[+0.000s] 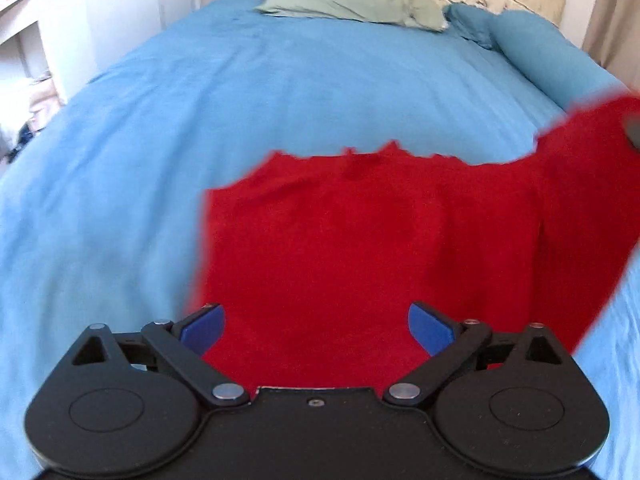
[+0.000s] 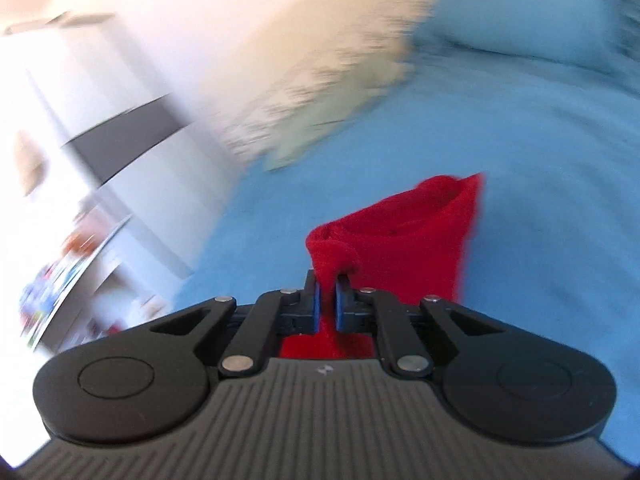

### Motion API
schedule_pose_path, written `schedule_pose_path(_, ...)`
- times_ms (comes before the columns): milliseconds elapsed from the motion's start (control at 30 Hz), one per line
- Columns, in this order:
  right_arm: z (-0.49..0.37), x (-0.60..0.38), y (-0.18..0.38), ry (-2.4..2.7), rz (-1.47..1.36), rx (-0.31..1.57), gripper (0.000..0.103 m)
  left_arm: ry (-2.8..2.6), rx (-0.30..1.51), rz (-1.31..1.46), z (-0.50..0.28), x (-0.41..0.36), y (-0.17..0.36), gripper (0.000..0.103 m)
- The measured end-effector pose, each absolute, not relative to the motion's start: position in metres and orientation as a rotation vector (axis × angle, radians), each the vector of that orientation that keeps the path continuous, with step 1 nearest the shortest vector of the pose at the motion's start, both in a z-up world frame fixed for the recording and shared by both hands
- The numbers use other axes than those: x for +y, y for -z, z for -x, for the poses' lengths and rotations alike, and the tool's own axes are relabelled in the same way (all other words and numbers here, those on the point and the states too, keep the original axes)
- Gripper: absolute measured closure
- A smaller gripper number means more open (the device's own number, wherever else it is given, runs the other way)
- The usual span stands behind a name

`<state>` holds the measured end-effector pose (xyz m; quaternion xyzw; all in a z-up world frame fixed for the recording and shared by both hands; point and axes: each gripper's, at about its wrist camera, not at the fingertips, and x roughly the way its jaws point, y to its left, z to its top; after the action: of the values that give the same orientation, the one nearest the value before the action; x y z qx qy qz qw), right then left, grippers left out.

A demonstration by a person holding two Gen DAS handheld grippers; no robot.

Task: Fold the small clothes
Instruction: 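Lift the side edge with the right tool, fold it over, open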

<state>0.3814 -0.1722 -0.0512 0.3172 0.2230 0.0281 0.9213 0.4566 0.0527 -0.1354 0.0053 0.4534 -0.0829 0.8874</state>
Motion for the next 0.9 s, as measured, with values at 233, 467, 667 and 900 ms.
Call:
schedule_pose_path(233, -0.416, -0.017, 0.072, -0.499, -0.333, 0.589, 0.081, 0.113, 0.990, -0.053, -0.413, 0.135, 0.155, 0.003)
schedule_pose_path(467, -0.419, 0.051, 0.142, -0.534, -0.111, 0.799, 0.081, 0.101, 1.037, -0.033, -0.391, 0.168, 0.182, 0.003)
schedule_pose_path(667, -0.417, 0.056, 0.139, -0.557, -0.060, 0.805, 0.075, 0.111, 1.007, -0.017, -0.395, 0.166, 0.174, 0.003)
schedule_pose_path(900, -0.393, 0.020, 0.099, -0.545, -0.044, 0.675, 0.031, 0.139, 0.920, 0.007, -0.398, 0.157, 0.142, 0.003)
